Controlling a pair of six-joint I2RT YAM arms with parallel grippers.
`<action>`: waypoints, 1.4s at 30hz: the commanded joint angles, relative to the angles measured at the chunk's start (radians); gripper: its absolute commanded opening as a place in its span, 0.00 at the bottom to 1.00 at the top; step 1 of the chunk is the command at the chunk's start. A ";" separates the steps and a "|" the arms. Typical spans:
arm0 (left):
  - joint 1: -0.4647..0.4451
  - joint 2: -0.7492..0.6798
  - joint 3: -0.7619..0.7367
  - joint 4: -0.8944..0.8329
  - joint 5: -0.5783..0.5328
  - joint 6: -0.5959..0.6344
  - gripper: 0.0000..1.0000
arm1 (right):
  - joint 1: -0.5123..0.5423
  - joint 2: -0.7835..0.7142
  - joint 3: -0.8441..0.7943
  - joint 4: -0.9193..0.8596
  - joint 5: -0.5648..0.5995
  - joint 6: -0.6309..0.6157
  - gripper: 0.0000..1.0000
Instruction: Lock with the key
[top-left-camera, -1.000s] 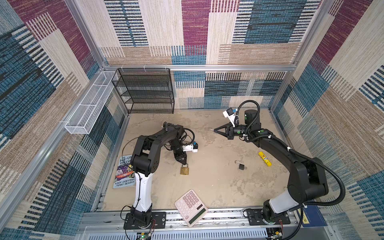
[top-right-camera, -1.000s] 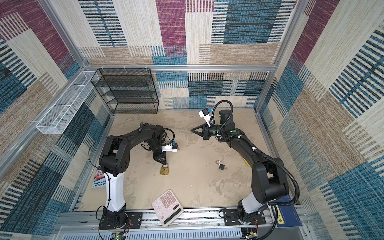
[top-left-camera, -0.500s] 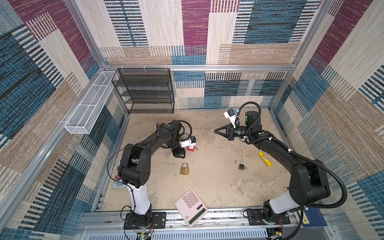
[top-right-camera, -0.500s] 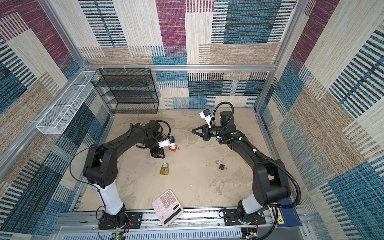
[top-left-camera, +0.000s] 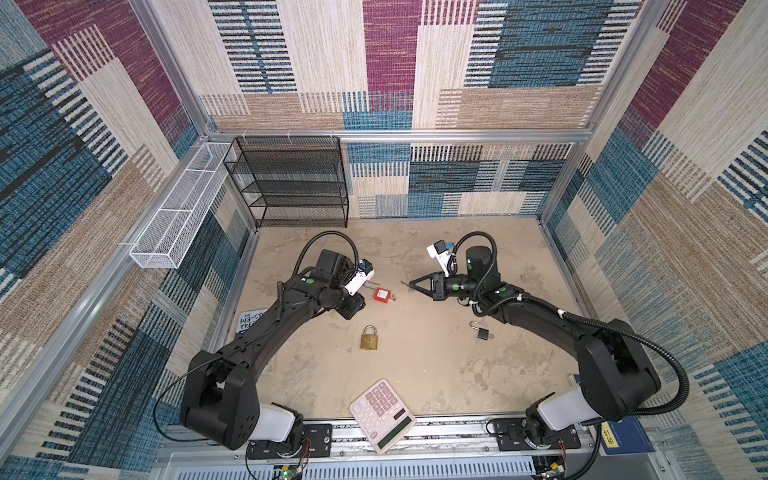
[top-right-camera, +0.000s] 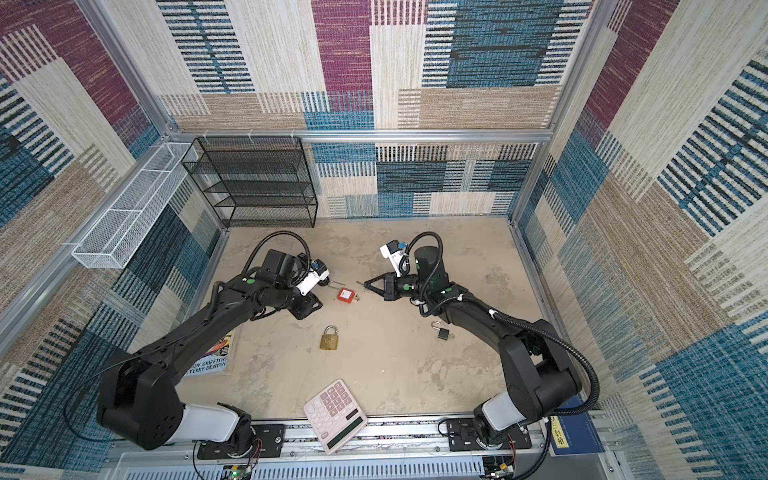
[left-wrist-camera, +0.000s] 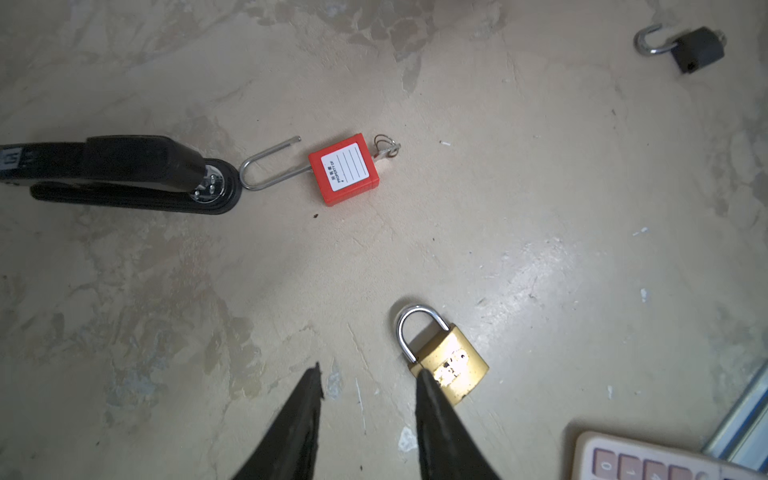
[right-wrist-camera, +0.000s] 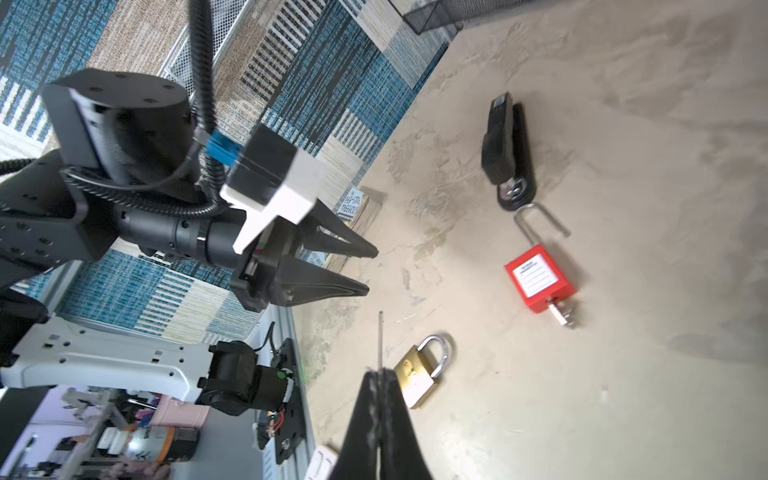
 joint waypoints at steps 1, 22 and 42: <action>0.001 -0.072 -0.047 0.079 -0.024 -0.174 0.42 | 0.044 -0.021 -0.071 0.237 0.172 0.279 0.00; 0.001 -0.313 -0.231 0.132 -0.027 -0.321 0.48 | 0.334 -0.073 -0.262 0.373 0.659 0.696 0.00; -0.001 -0.345 -0.271 0.118 0.010 -0.379 0.48 | 0.481 0.104 -0.236 0.285 0.846 0.947 0.00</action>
